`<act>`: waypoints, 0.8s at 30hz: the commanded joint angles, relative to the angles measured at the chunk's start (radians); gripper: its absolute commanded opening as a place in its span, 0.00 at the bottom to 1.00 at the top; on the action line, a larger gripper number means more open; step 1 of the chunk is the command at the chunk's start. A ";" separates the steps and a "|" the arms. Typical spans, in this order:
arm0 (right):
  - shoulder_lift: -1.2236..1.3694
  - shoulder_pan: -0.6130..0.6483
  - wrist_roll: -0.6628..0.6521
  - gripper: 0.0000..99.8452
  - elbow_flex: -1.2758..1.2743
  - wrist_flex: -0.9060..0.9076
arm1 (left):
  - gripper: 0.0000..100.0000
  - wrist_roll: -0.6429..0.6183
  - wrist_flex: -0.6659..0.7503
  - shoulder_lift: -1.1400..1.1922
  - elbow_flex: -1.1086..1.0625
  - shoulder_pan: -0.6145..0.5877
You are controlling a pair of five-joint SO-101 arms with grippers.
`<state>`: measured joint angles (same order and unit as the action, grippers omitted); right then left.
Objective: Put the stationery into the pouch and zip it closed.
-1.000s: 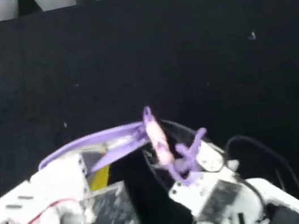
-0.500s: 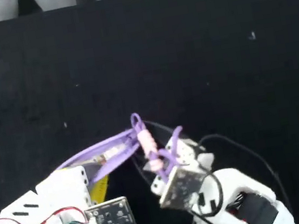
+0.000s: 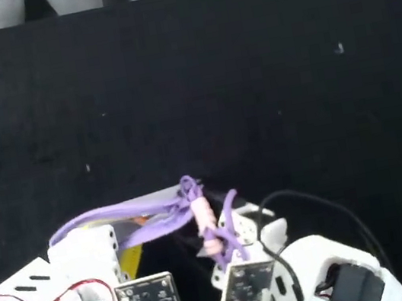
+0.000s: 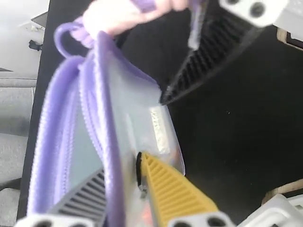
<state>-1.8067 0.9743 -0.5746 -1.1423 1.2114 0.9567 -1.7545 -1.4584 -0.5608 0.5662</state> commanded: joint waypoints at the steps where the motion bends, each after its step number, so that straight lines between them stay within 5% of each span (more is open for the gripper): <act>1: -0.127 0.112 -0.009 0.17 0.042 0.023 | 0.03 -0.028 0.005 0.011 0.004 0.018; 4: -0.127 0.095 -0.014 0.13 0.048 0.015 | 0.03 -0.035 0.003 0.002 -0.021 0.024; 12: -0.127 -0.078 -0.015 0.22 0.081 0.015 | 0.03 -0.038 0.005 0.002 -0.059 0.142; 18: -0.127 -0.068 -0.072 0.22 0.033 -0.009 | 0.03 -0.038 0.018 0.009 -0.061 0.176; 24: -0.127 0.107 -0.072 0.16 -0.027 -0.035 | 0.03 -0.038 0.064 0.008 -0.125 0.171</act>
<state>-1.8067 0.9620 -0.6314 -1.1561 1.2098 0.9275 -1.7269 -1.4615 -0.6421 0.7135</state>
